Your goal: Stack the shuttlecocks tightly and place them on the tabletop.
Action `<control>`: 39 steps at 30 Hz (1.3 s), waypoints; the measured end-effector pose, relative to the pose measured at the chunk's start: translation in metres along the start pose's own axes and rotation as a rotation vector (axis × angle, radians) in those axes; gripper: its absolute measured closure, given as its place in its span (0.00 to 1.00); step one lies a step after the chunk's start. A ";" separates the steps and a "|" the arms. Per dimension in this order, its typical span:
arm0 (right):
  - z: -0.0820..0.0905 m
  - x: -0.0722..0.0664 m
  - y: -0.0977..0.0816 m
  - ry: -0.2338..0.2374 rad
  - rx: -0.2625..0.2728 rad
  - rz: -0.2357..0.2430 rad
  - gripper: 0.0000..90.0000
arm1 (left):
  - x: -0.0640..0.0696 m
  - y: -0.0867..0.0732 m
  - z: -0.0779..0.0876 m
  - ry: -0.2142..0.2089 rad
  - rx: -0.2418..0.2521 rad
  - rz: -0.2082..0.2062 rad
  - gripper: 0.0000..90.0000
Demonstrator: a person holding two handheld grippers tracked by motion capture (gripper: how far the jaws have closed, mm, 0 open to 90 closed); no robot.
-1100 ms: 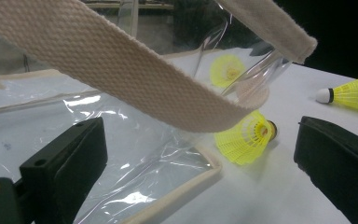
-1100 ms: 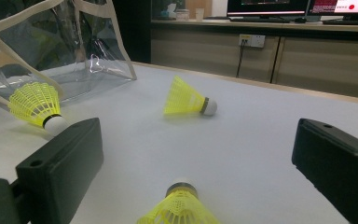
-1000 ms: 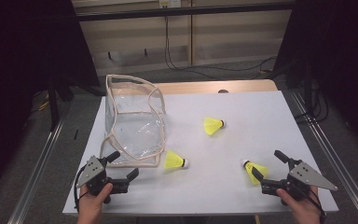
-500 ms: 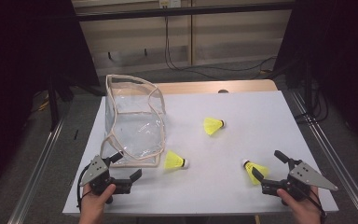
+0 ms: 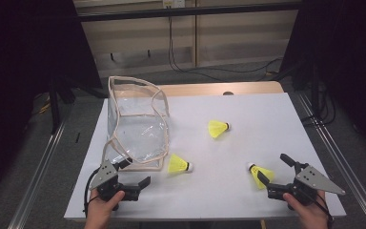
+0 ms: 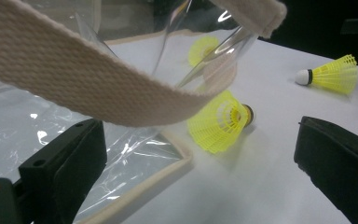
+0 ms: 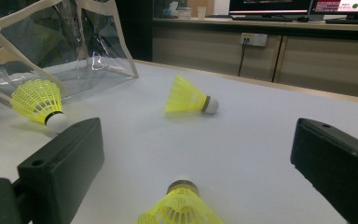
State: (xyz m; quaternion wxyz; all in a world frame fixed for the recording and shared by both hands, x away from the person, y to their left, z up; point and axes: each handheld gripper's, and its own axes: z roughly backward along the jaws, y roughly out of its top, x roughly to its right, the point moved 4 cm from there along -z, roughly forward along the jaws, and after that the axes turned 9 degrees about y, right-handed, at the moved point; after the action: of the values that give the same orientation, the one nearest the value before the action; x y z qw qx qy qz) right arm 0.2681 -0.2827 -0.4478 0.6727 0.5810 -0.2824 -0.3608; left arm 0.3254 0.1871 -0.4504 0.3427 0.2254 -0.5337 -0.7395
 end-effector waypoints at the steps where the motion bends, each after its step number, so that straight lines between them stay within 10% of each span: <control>1: 0.000 0.000 0.000 0.001 0.001 0.001 0.03 | 0.002 0.000 -0.001 -0.008 0.002 0.014 0.02; 39: 0.000 0.000 0.001 0.008 0.009 0.005 0.03 | 0.023 -0.007 -0.018 -0.059 -0.139 -0.049 0.03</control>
State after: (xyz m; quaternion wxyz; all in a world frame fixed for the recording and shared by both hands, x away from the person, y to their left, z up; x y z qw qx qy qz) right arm 0.2683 -0.2822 -0.4468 0.6724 0.5845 -0.2828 -0.3554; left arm 0.3206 0.1603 -0.4623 0.3234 0.1923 -0.4851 -0.7894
